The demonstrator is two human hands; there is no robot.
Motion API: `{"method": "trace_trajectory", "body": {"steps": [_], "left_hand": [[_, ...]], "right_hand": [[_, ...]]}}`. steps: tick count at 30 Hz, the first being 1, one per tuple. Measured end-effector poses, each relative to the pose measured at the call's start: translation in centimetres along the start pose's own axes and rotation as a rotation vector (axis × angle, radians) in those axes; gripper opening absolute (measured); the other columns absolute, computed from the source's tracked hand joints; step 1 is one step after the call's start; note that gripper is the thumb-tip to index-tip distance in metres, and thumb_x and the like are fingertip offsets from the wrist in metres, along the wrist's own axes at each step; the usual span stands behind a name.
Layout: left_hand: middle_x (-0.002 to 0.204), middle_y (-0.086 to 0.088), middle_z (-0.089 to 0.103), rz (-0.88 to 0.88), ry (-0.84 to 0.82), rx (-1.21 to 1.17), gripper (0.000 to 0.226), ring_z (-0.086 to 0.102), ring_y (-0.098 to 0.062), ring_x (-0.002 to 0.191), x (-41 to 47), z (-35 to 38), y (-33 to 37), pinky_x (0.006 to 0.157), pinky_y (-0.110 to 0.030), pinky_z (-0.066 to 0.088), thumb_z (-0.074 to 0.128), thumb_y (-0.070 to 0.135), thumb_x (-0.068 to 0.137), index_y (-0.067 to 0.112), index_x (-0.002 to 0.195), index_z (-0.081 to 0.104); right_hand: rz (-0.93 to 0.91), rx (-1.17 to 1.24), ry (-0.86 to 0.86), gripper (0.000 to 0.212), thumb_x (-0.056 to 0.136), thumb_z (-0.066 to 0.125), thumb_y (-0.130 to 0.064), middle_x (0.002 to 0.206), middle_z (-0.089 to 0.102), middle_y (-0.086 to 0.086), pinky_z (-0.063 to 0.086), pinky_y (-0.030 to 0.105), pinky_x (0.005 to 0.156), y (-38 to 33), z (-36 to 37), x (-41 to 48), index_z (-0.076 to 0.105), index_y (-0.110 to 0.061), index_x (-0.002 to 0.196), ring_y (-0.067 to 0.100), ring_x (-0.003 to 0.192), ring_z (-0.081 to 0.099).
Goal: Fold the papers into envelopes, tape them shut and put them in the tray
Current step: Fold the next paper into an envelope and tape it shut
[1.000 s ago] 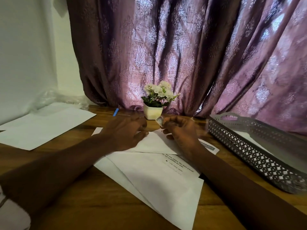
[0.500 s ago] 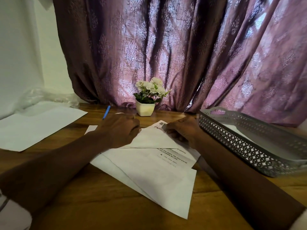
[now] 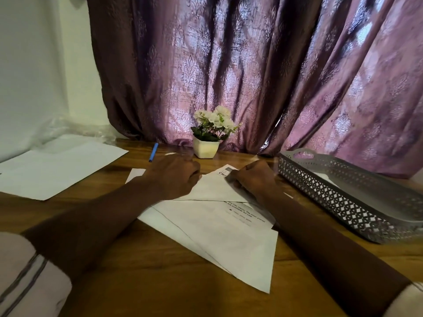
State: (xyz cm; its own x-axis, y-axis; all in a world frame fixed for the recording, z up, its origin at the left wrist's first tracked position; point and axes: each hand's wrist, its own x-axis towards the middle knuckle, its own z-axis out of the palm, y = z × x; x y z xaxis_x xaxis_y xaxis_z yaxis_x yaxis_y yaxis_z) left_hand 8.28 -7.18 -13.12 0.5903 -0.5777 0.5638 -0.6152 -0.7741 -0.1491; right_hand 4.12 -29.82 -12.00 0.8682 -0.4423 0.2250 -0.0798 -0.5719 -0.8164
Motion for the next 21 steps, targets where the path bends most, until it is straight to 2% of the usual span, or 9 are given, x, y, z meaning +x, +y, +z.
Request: {"method": "trace_trajectory", "body": {"steps": [4, 7, 9, 14, 18, 21], "left_hand": [[0.115, 0.002, 0.067, 0.001, -0.006, -0.008, 0.037, 0.063, -0.02, 0.102, 0.0, 0.07, -0.11, 0.083, -0.037, 0.053, 0.039, 0.051, 0.101, 0.028, 0.112, 0.066], [0.113, 0.002, 0.067, 0.006, -0.005, -0.008, 0.037, 0.063, -0.02, 0.1, 0.08, 0.19, -0.15, 0.081, -0.035, 0.052, 0.039, 0.051, 0.101, 0.028, 0.112, 0.066], [0.113, 0.001, 0.067, 0.009, -0.003, -0.005, 0.037, 0.063, -0.02, 0.1, 0.11, 0.25, -0.16, 0.08, -0.035, 0.051, 0.039, 0.051, 0.101, 0.029, 0.112, 0.066], [0.112, 0.002, 0.068, 0.013, 0.022, 0.001, 0.037, 0.064, -0.019, 0.1, 0.03, 0.32, -0.17, 0.079, -0.034, 0.05, 0.039, 0.051, 0.101, 0.029, 0.113, 0.066], [0.113, 0.002, 0.068, 0.022, 0.019, -0.005, 0.036, 0.063, -0.019, 0.101, 0.04, 0.21, -0.11, 0.08, -0.033, 0.049, 0.039, 0.049, 0.102, 0.029, 0.116, 0.066], [0.113, 0.002, 0.068, 0.023, 0.028, -0.008, 0.034, 0.063, -0.018, 0.102, 0.0, 0.2, -0.17, 0.08, -0.033, 0.049, 0.04, 0.047, 0.102, 0.029, 0.115, 0.066]], "right_hand": [[-0.004, -0.057, 0.04, 0.028, 0.072, 0.088, -0.03, 0.053, 0.071, 0.0, 0.051, 0.03, 0.053, -0.02, 0.16, -0.17, 0.075, -0.014, 0.054, 0.007, 0.041, 0.058], [-0.03, -0.156, 0.066, 0.03, 0.07, 0.088, -0.038, 0.06, 0.074, 0.004, 0.061, 0.038, 0.065, -0.15, 0.25, -0.29, 0.077, -0.01, 0.064, 0.019, 0.061, 0.072], [-0.041, -0.216, 0.059, 0.033, 0.068, 0.087, -0.042, 0.065, 0.075, 0.004, 0.063, 0.04, 0.07, -0.27, 0.31, -0.39, 0.078, -0.01, 0.068, 0.023, 0.07, 0.074], [-0.057, -0.301, 0.06, 0.037, 0.068, 0.085, -0.046, 0.067, 0.073, 0.004, 0.057, 0.033, 0.063, -0.43, 0.33, -0.41, 0.076, -0.01, 0.073, 0.023, 0.07, 0.071], [-0.055, -0.361, 0.056, 0.042, 0.072, 0.082, -0.048, 0.082, 0.074, 0.009, 0.055, 0.033, 0.067, -0.47, 0.44, -0.53, 0.074, -0.009, 0.085, 0.027, 0.082, 0.071], [-0.081, -0.406, 0.069, 0.038, 0.077, 0.079, -0.045, 0.084, 0.073, 0.008, 0.058, 0.034, 0.071, -0.42, 0.52, -0.64, 0.073, -0.009, 0.087, 0.026, 0.085, 0.071]]}}
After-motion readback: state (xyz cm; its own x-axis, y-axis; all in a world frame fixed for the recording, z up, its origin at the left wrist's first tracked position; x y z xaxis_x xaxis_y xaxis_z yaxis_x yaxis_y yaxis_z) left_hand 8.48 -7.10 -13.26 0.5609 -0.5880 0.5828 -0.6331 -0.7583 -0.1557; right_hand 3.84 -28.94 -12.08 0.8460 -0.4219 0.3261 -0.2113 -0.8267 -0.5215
